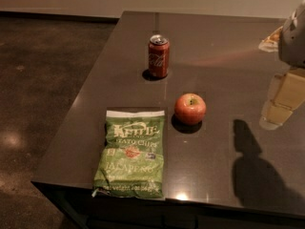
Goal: Move coke can near green jalapeno chip bag
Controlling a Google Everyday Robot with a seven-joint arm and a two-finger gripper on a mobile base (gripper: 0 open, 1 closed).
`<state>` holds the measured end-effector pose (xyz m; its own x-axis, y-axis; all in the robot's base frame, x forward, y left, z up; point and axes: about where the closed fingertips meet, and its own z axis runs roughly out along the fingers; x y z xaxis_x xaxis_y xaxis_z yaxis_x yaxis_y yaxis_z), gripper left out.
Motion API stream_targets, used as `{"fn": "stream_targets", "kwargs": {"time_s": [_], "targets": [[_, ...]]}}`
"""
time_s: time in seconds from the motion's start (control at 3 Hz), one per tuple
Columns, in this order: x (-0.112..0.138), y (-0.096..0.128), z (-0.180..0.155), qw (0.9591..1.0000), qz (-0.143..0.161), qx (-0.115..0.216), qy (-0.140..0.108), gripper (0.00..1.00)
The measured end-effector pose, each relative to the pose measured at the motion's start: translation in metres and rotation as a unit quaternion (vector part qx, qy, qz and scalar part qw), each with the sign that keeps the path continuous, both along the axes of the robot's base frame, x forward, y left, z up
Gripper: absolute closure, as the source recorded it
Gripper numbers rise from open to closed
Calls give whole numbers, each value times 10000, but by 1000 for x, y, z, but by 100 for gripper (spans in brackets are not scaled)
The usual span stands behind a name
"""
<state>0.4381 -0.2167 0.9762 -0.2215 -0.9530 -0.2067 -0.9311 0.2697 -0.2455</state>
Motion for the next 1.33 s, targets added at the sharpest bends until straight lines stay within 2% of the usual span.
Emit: {"fn": "stream_targets", "kwargs": {"time_s": [0.33,0.67,1.0,1.33], "targets": [[0,0,0,10000,0,0,0,0],[8,5,3,9999,24,81,-114,0],[36,21,9,9988,-43,341,-345,0],[77,42,5,9968,-180,612,-490,0]]}}
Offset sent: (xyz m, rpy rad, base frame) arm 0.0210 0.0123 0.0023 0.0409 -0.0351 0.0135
